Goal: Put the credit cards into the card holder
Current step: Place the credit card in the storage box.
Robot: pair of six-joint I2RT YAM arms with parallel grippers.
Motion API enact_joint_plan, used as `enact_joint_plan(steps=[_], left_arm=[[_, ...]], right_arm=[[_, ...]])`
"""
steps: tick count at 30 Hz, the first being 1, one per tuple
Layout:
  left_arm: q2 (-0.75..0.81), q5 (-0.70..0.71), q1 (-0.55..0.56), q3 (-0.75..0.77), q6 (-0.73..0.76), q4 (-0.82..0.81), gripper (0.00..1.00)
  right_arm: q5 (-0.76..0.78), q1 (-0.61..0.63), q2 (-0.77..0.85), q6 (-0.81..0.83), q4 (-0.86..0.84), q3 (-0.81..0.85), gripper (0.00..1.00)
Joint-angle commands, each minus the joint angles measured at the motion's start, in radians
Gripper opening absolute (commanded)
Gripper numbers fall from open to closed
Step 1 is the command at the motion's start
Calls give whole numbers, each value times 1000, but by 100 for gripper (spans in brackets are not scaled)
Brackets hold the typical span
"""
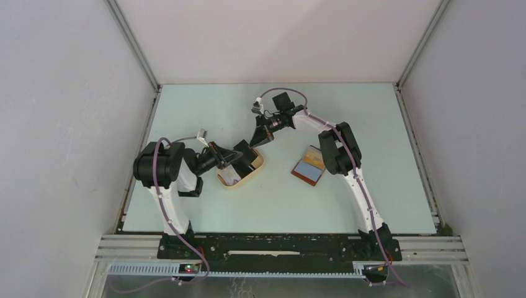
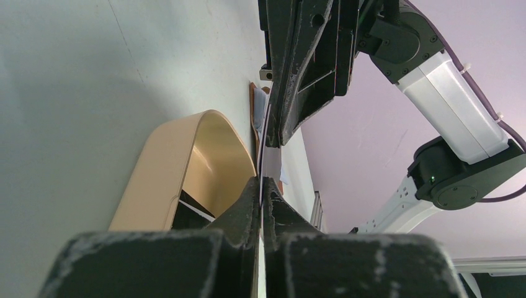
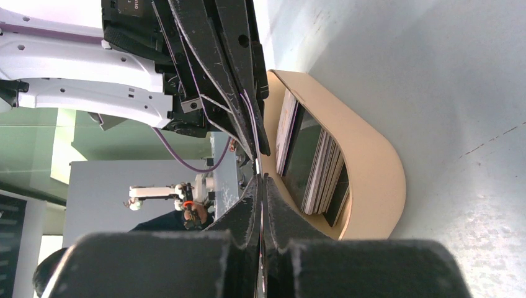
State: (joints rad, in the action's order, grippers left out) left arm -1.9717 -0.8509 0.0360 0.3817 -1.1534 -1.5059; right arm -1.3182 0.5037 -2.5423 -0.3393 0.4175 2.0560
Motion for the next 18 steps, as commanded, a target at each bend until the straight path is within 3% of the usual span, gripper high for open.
enact_joint_plan(steps=[1, 18], left_arm=[[9, -23, -13, -23, 17, -8, 3], [23, -39, -28, -33, 11, -10, 14]], right_arm=[[-61, -20, 2, -18, -22, 36, 1], [-74, -31, -1, 29, 5, 34, 2]])
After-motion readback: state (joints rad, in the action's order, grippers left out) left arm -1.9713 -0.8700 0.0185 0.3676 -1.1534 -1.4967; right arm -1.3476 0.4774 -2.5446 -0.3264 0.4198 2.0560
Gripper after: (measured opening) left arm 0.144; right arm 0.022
